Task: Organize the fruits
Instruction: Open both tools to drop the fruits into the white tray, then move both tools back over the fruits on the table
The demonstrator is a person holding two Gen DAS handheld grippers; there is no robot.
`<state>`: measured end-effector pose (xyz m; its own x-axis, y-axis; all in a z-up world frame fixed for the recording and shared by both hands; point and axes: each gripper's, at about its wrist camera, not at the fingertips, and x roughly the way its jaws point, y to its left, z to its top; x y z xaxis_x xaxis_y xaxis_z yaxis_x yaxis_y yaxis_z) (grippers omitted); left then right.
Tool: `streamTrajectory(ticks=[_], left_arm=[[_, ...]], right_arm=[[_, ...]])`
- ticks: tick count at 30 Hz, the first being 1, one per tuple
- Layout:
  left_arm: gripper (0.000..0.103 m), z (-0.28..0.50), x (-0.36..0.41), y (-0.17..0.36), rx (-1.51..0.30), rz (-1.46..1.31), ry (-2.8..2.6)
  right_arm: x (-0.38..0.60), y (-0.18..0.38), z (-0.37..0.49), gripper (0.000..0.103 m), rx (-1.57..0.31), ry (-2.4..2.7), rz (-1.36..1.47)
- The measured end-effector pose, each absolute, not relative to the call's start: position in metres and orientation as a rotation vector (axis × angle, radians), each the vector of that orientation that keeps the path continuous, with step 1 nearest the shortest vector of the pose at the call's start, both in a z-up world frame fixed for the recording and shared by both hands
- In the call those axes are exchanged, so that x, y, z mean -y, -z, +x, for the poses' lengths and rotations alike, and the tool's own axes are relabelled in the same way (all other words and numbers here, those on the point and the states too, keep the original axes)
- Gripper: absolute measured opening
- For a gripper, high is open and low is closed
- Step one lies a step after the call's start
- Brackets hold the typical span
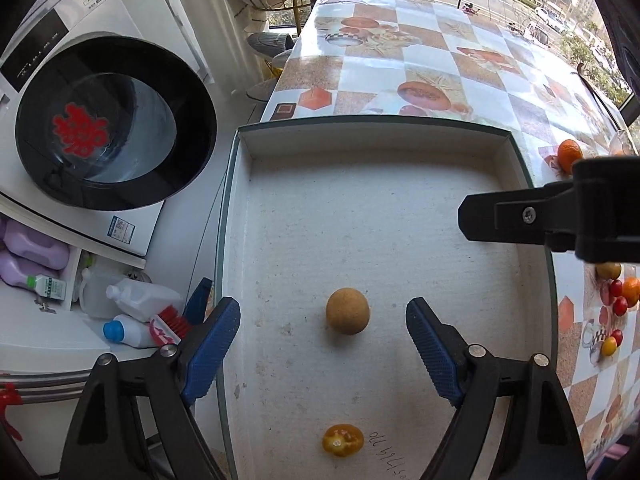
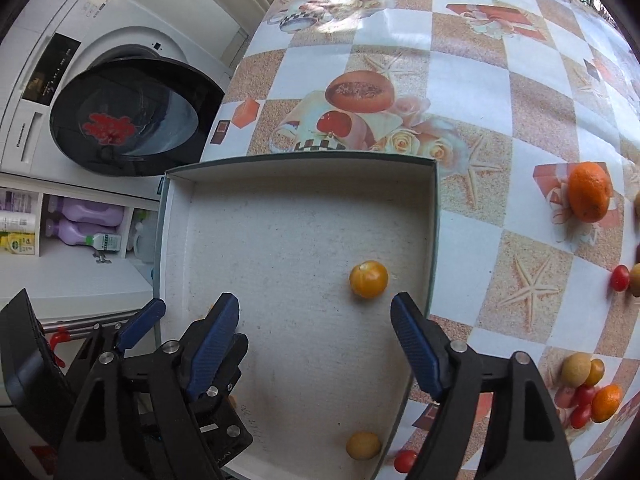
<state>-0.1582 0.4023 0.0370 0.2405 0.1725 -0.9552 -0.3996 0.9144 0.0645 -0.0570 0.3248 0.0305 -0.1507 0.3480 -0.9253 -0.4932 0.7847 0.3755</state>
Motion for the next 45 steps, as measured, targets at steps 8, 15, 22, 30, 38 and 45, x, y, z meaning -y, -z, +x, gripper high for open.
streamTrajectory(ticks=[8, 15, 22, 30, 38, 45], left_arm=[[0.086, -0.135, -0.363, -0.062, -1.237, -0.143, -0.305], [0.086, -0.106, -0.307, -0.081, -1.208, -0.097, -0.181], [0.086, -0.079, -0.250, -0.082, -1.216, -0.050, -0.067], [0.086, -0.065, -0.203, -0.047, -1.287, -0.011, 0.015], [0.086, -0.054, -0.185, -0.026, -1.312, -0.015, 0.020], [0.086, -0.043, -0.179, -0.013, -1.327, -0.017, -0.007]], right_arm=[[-0.258, -0.055, -0.037, 0.081, -1.535, -0.648, -0.012], [-0.163, -0.058, -0.020, 0.081, -1.534, -0.499, 0.045], [-0.081, -0.052, -0.017, 0.081, -1.538, -0.351, 0.092], [-0.027, -0.041, -0.008, 0.081, -1.533, -0.249, 0.076], [-0.014, -0.026, 0.006, 0.080, -1.522, -0.235, 0.054], [-0.023, -0.012, 0.027, 0.069, -1.506, -0.268, 0.017]])
